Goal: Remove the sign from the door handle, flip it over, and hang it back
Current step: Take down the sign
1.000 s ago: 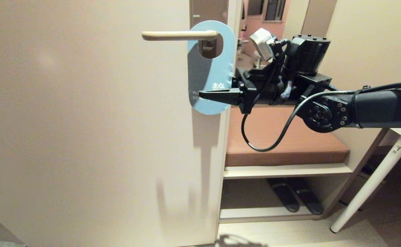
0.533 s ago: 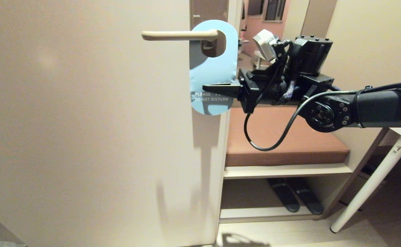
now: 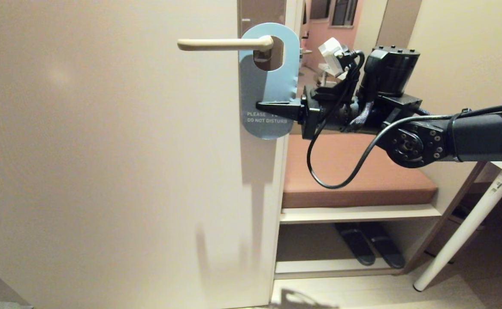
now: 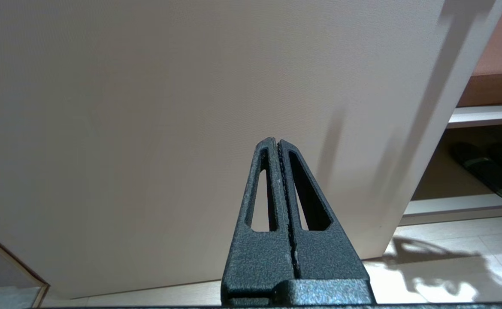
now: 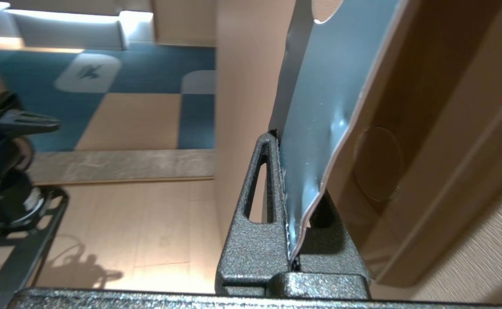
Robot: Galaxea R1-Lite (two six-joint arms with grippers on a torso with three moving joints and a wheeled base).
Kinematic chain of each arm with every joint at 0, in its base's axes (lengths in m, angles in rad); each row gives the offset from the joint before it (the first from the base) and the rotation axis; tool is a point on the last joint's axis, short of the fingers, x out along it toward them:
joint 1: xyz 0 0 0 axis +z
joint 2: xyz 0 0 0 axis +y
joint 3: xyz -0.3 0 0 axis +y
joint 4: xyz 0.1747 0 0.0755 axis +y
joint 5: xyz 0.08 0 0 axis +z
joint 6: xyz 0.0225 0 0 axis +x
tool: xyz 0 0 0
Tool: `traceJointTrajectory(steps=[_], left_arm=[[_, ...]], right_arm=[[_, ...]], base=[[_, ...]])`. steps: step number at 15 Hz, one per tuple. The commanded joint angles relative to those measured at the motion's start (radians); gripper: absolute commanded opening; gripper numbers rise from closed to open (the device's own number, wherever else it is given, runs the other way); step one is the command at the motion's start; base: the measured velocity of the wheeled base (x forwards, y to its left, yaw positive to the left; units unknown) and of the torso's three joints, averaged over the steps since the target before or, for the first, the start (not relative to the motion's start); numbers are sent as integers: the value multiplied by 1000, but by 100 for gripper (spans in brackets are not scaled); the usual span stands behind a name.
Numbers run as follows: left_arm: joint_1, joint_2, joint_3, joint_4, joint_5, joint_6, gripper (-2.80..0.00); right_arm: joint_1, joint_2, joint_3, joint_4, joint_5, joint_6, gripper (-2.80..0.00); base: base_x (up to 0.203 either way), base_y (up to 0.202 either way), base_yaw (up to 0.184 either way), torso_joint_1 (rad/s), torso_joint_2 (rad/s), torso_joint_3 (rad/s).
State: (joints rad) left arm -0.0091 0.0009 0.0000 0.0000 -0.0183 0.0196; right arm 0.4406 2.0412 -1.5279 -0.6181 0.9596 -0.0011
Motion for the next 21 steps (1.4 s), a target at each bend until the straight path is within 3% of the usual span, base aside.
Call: traceJointTrajectory(steps=[1, 8, 16, 21], left_arm=[[0, 1, 0, 0, 0, 0, -280], [0, 1, 0, 0, 0, 0, -280], [0, 1, 0, 0, 0, 0, -280], [0, 1, 0, 0, 0, 0, -280]], right_arm=[[1, -19, 15, -5, -13, -1, -280], [21, -80, 87, -5, -165, -44, -280], [46, -147, 169, -5, -178, -51, -280], [78, -159, 177, -5, -330, -51, -280]], base=[[0, 0, 0, 0, 0, 0], [0, 0, 0, 0, 0, 0], [0, 0, 0, 0, 0, 0], [0, 0, 0, 0, 0, 0]])
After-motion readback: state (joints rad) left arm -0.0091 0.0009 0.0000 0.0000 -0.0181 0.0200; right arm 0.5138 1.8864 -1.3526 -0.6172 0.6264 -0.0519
